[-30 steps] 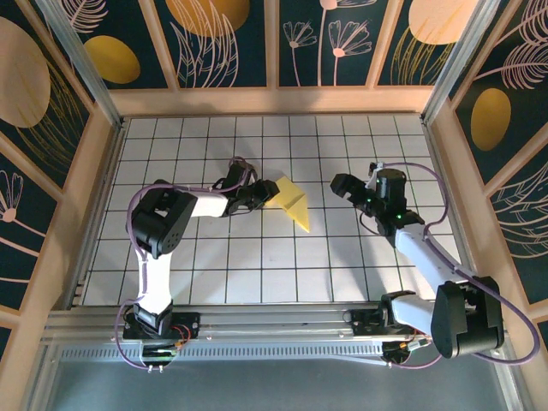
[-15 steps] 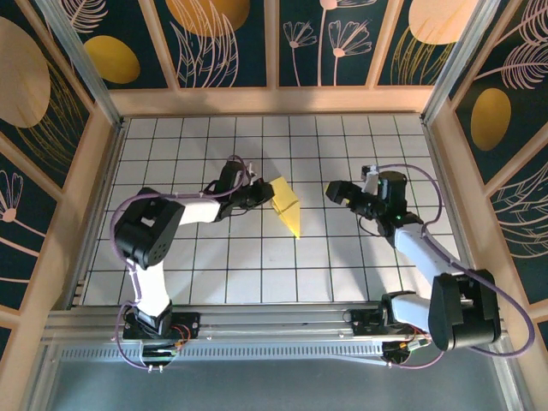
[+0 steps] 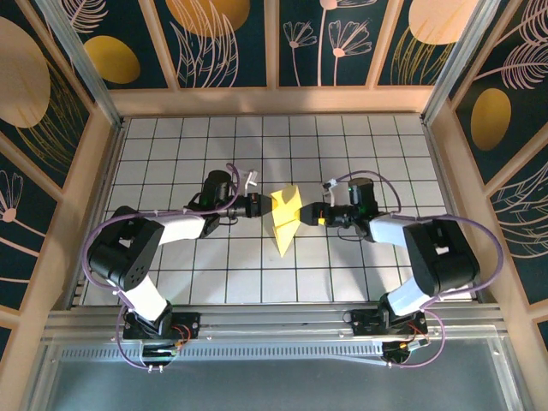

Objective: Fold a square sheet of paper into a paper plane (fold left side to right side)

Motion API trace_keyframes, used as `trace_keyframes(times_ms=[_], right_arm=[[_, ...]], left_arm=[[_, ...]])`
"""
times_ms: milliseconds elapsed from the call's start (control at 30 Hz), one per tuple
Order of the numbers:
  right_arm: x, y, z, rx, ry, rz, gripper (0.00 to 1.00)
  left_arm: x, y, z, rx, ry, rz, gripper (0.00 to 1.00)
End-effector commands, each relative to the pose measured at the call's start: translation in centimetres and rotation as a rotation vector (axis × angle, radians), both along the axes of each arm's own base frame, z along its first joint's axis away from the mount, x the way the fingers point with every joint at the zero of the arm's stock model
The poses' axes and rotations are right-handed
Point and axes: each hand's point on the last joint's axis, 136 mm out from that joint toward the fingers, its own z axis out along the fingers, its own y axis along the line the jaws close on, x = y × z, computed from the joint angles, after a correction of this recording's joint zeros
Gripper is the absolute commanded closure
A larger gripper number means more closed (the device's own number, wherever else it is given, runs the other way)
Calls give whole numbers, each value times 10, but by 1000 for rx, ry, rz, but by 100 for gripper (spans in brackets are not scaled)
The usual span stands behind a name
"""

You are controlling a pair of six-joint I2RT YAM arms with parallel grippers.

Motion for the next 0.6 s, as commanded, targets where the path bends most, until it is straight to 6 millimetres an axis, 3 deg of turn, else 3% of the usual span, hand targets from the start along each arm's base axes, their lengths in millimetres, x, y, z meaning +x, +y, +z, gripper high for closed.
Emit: trace_keyframes(times_ms=[0, 267, 333, 567], right_arm=[[-4, 15, 13, 67, -81, 83, 6], [0, 16, 23, 41, -95, 104, 24], [6, 13, 24, 21, -101, 92, 29], [21, 13, 20, -24, -87, 72, 42]], left_arm=[[-7, -2, 13, -45, -76, -66, 100], [5, 3, -13, 45, -32, 4, 100], [6, 4, -30, 73, 5, 5, 100], [-1, 1, -37, 60, 27, -35, 100]])
